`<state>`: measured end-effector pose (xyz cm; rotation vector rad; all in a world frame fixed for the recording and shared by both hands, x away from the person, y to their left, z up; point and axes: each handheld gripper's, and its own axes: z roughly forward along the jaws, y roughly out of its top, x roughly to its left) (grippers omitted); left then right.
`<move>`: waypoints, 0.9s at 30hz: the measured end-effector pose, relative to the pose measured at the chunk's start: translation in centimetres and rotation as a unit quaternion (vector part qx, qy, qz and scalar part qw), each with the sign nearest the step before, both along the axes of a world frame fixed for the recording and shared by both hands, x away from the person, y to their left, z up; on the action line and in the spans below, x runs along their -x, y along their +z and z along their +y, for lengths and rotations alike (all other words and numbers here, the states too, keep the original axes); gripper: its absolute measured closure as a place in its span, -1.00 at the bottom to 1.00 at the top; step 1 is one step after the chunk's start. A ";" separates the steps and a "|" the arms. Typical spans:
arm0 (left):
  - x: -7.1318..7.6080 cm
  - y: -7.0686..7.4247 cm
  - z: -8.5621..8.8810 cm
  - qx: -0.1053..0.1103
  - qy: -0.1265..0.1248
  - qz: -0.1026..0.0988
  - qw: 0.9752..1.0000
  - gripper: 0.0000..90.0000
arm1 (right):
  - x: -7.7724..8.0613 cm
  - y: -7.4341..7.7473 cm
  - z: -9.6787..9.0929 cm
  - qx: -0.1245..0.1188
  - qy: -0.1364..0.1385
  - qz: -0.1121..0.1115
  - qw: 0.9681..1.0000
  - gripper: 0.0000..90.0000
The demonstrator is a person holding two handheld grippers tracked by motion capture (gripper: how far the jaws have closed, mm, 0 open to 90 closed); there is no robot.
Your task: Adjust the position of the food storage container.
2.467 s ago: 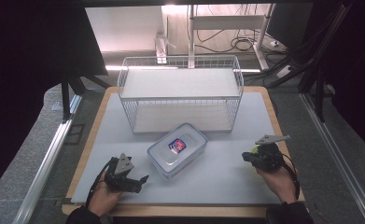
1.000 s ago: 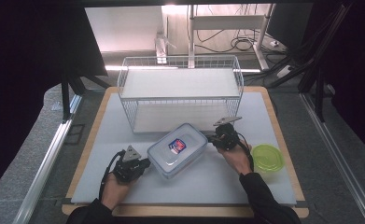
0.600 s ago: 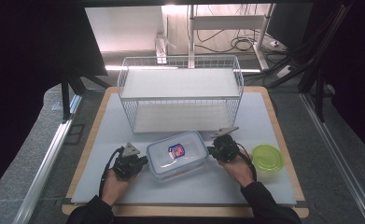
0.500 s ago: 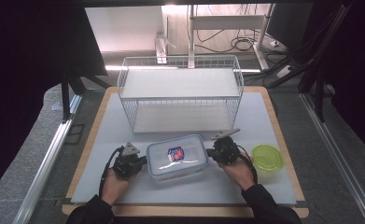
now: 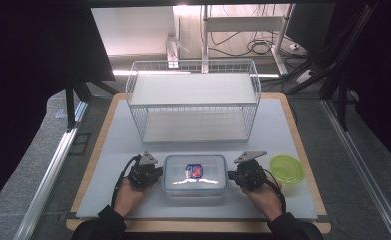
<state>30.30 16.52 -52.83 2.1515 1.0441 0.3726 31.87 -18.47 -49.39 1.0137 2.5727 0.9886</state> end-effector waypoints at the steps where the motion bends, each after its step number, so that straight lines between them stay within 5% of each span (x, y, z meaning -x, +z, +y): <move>1: 0.2 0.2 0.2 -0.004 0.002 -0.003 1.000 0.89 | 0.1 0.1 0.0 0.001 -0.001 -0.003 1.000 0.99; 6: 1.6 1.2 1.9 0.027 0.016 -0.014 0.999 0.46 | 0.7 1.2 -0.7 0.006 -0.001 -0.043 0.999 0.76; 18: 4.2 2.1 3.0 0.003 0.009 -0.048 0.999 -0.58 | 2.4 2.4 -2.1 -0.027 -0.016 -0.076 0.997 0.10; 27: 4.8 2.2 3.7 0.032 0.001 -0.057 0.998 -0.87 | 2.9 2.8 -2.8 -0.060 -0.020 -0.088 0.994 -0.38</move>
